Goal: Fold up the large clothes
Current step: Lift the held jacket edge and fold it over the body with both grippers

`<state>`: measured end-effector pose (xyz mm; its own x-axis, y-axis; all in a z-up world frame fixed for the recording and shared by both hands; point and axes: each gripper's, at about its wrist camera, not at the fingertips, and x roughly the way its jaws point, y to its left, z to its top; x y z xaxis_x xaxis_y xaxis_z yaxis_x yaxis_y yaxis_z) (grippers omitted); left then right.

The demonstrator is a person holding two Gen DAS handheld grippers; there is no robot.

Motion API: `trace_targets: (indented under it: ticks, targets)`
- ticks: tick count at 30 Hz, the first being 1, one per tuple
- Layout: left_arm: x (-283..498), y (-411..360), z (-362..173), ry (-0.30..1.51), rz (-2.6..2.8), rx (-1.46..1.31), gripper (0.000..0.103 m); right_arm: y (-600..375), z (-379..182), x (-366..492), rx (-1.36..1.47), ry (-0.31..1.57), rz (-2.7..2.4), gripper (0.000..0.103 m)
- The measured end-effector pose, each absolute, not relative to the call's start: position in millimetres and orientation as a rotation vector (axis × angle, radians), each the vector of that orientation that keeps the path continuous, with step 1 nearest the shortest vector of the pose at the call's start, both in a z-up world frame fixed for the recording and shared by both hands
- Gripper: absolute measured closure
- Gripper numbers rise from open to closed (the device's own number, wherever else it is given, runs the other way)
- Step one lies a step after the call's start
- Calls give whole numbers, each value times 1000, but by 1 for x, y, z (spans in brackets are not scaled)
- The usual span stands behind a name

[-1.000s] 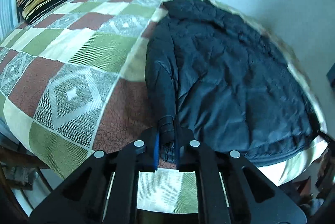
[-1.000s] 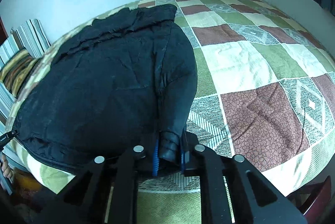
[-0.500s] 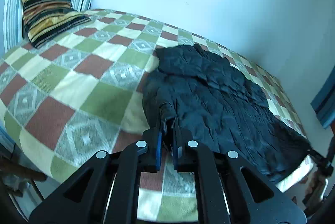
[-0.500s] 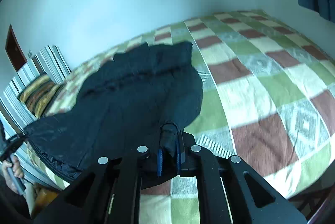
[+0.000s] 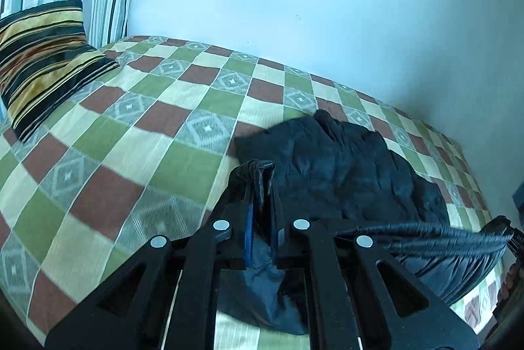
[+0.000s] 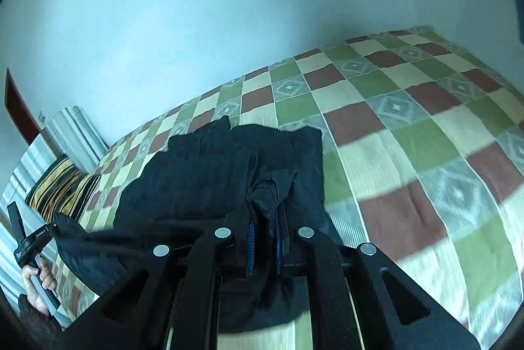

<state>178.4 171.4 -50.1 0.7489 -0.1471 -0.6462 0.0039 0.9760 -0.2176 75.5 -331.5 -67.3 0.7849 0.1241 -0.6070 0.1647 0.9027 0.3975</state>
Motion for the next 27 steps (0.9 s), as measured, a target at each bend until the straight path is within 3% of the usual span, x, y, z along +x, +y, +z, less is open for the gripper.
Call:
trace_targets:
  ticks: [10,15,19,22,25,27]
  targets:
    - [301,150,-110,863,-19,-125,95,-344,-130,204,461,850,-83,94]
    - [325,138,-146,912,0,-43,94,-349,-169,224,485,918,-98,93]
    - [328,138,-155,920,1,-37,92,-347,-168,224,479,918,-90,93]
    - [326,142,-147,903,-7,-61,87,-348,-160,220,476,909,-80,85]
    - [320,150,-136,891,-15,-93,67,-351,-149,217,479,881,-72,66]
    - [315,154,-125,857,16,-90,37,-355,-137,210,480,848,-76,57]
